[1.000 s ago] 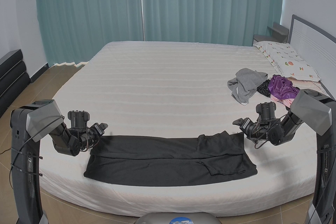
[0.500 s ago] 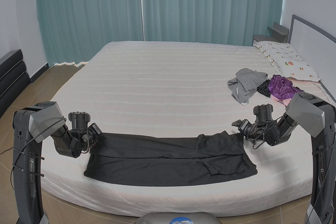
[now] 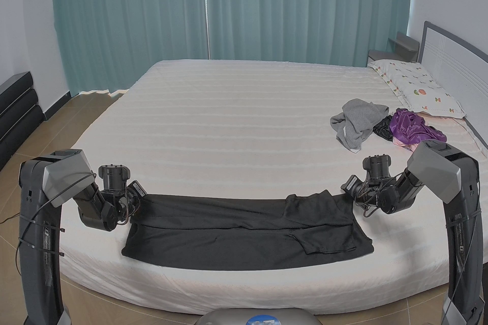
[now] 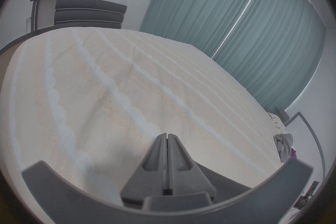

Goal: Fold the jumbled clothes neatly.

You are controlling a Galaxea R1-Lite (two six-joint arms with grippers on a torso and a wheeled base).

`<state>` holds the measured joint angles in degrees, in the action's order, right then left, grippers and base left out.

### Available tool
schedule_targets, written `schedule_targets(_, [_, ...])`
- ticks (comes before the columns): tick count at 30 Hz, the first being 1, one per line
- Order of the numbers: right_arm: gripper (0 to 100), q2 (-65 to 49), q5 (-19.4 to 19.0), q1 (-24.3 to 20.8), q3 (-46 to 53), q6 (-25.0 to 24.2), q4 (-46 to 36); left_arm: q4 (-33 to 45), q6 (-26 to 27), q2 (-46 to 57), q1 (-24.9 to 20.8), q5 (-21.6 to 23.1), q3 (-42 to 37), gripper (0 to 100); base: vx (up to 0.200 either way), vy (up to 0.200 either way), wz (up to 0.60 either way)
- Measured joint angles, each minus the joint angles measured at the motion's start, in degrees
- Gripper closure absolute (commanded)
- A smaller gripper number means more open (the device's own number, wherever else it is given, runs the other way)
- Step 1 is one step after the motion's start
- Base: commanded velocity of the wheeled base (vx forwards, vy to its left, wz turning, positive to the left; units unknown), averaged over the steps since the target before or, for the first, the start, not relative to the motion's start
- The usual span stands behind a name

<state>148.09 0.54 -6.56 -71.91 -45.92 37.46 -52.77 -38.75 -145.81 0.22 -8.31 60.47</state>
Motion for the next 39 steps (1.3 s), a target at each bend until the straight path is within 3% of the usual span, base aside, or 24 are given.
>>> schedule_targets(31, [100,0.7,1.2,2.4,-1.6,-1.4,1.7,-0.1,0.2,-0.5,-0.1,0.0,0.1,100,0.000,0.000,0.00])
schedule_targets(32, [100,0.7,1.2,2.4,-1.6,-1.4,1.7,-0.1,0.2,-0.5,-0.1,0.0,0.1,0,0.000,0.000,0.00])
schedule_targets(34, [100,0.7,1.2,2.4,-1.6,-1.4,1.7,0.1,0.1,-0.5,-0.2,0.0,0.1,0,0.000,0.000,0.00])
schedule_targets(35, [0,0.7,1.2,2.4,-1.6,-1.4,1.6,0.2,0.2,-0.5,-0.2,0.0,0.0,0,0.000,0.000,0.00])
schedule_targets(39, [0,0.7,1.0,2.2,-1.2,-1.5,1.7,0.2,0.2,-0.5,-0.2,0.0,0.0,0,0.000,0.000,0.00])
